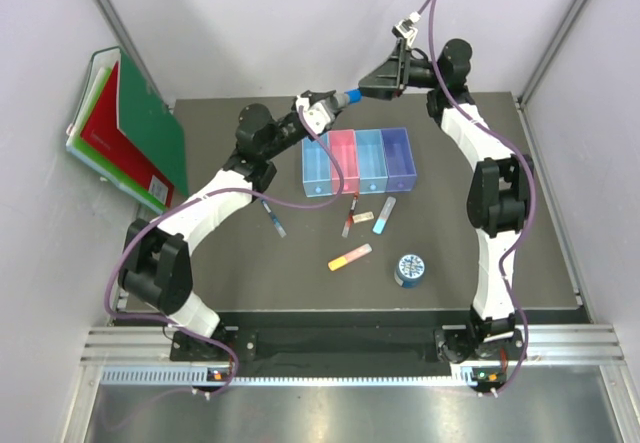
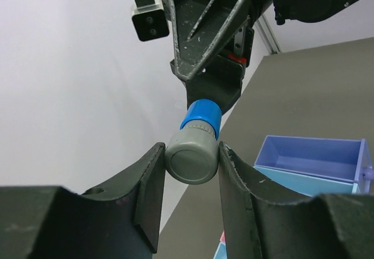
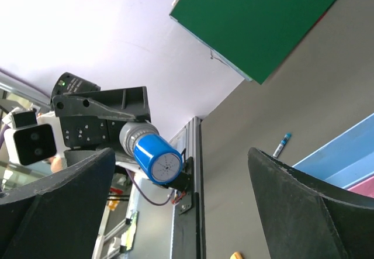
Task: Sort the stationery into containers
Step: Place the stationery in the storage box.
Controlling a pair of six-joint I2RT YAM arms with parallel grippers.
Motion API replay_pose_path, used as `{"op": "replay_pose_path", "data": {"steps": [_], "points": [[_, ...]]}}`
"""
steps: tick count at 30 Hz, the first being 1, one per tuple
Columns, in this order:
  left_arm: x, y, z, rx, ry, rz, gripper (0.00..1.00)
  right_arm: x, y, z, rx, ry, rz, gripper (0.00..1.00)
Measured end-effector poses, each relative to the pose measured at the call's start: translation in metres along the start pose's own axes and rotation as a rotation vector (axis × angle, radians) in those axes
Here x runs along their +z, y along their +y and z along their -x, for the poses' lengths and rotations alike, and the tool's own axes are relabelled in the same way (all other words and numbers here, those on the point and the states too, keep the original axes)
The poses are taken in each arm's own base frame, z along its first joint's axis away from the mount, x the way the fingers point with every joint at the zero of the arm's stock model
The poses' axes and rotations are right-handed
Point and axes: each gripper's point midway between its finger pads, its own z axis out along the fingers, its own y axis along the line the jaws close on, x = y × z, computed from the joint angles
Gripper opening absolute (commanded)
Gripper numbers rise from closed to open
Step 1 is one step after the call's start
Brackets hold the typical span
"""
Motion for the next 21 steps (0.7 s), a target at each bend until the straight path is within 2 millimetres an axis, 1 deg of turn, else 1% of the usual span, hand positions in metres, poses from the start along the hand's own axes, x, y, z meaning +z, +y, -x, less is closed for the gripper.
{"op": "replay_pose_path", "data": {"steps": [2,5,6,11,12,17,20,21], "points": [[0.001,0.002,0.002,0.007,-0.011,0.006,0.0,0.0,0.001,-0.001,-0.004,0.005,0.004,0.93],[0.001,0.003,0.004,0.012,-0.018,0.011,0.0,0.0,0.002,-0.001,-0.008,0.007,0.006,0.86],[0.001,0.004,0.005,0.014,-0.022,0.012,0.0,0.0,0.002,-0.001,-0.005,0.009,0.007,0.82],[0.002,0.007,0.008,0.026,-0.037,0.024,0.0,0.001,0.003,-0.003,0.003,0.013,0.009,0.81],[0.003,0.007,0.008,0.028,-0.04,0.026,0.0,0.002,0.003,-0.004,0.005,0.016,0.011,0.79],[0.006,0.005,0.0,0.026,-0.036,0.025,0.0,0.007,0.003,-0.011,0.015,0.036,0.02,0.79],[0.007,0.004,-0.005,0.023,-0.031,0.026,0.0,0.012,0.005,-0.015,0.013,0.053,0.03,0.67],[0.008,0.004,-0.006,0.024,-0.032,0.027,0.0,0.013,0.006,-0.016,0.013,0.058,0.033,0.6]]}}
